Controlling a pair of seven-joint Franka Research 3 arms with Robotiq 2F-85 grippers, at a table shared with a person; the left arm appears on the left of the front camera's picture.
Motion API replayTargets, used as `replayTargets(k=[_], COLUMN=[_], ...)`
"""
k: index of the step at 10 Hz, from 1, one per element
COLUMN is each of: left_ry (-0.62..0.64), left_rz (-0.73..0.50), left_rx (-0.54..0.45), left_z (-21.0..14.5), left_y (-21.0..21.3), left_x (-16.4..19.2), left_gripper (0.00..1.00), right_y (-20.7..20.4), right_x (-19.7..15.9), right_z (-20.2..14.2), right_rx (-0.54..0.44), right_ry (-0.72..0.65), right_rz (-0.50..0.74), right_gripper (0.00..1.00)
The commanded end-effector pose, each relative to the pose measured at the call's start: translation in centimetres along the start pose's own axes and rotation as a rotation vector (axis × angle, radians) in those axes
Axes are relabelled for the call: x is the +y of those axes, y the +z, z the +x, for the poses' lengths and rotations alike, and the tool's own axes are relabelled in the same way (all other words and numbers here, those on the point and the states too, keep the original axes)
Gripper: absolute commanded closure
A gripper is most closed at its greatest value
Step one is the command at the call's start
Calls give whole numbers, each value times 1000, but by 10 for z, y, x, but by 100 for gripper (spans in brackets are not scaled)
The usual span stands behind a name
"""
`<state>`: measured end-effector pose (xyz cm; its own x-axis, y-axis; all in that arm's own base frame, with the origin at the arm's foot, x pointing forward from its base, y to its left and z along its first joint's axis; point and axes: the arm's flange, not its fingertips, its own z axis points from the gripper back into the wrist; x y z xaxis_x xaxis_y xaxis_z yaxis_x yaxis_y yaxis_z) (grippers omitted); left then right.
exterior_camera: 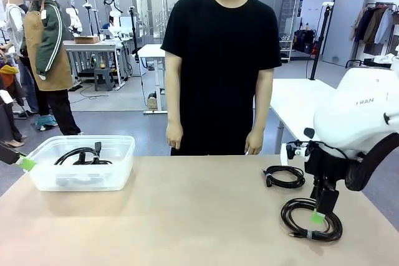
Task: Organize and store the cables.
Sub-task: Place the USB Extension Cable into the Organizing box.
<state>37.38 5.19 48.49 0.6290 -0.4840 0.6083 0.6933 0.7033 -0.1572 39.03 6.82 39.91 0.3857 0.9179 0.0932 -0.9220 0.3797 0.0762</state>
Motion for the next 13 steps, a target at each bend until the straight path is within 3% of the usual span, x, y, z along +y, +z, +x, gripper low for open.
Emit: replayTargets(k=[1,6,12,13], left_ry=[3,3,3,3], left_rz=[1,1,1,1], left_rx=[4,4,4,4], left_z=[1,1,1,1], left_y=[0,0,0,0], left_x=[1,1,1,1], left_gripper=[0,0,0,0], right_y=[-8,-75,-99,-98], right_x=[-4,-17,-26,-25], right_z=[-1,9,16,17], right_rx=[-19,42,87,94], right_ry=[-19,-19,-33,-36], right_rz=[-4,-10,-14,-20], right_gripper=[0,0,0,31])
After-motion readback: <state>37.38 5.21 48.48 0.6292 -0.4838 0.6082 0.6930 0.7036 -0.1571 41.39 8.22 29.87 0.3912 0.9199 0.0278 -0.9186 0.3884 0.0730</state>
